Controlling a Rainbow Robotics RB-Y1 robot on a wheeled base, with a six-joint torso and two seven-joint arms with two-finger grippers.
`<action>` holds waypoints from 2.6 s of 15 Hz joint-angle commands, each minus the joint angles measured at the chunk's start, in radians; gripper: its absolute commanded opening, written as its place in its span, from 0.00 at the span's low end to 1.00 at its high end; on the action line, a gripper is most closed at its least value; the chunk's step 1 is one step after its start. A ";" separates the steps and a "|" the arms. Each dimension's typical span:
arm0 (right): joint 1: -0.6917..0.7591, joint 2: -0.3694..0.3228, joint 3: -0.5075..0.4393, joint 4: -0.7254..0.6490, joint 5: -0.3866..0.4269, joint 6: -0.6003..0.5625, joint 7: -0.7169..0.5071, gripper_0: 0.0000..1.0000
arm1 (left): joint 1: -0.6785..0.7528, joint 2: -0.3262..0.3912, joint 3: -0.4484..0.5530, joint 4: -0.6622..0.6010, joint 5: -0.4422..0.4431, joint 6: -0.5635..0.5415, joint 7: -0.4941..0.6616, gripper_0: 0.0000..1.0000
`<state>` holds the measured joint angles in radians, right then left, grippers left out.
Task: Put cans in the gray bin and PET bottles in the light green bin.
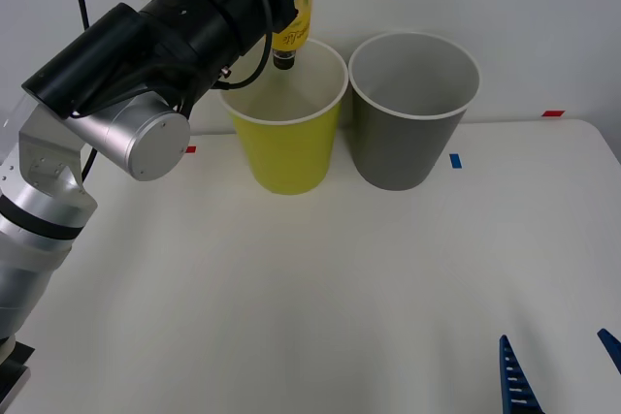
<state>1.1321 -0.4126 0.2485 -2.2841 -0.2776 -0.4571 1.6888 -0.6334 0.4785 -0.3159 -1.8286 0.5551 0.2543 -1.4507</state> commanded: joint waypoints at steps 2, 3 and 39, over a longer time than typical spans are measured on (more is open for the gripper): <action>0.000 0.000 0.000 0.000 0.000 0.000 0.000 1.00 | -0.009 0.000 -0.035 0.077 0.000 -0.098 0.003 0.00; 0.000 0.000 0.000 0.000 0.000 0.000 0.000 1.00 | -0.009 0.000 -0.037 0.083 0.000 -0.101 0.004 0.00; 0.000 0.000 0.000 0.000 0.000 0.000 0.000 1.00 | -0.038 0.065 0.012 -0.066 0.002 0.158 0.033 1.00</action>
<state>1.1321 -0.4126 0.2485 -2.2841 -0.2776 -0.4571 1.6890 -0.6735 0.5300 -0.3404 -1.8190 0.5585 0.3202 -1.4157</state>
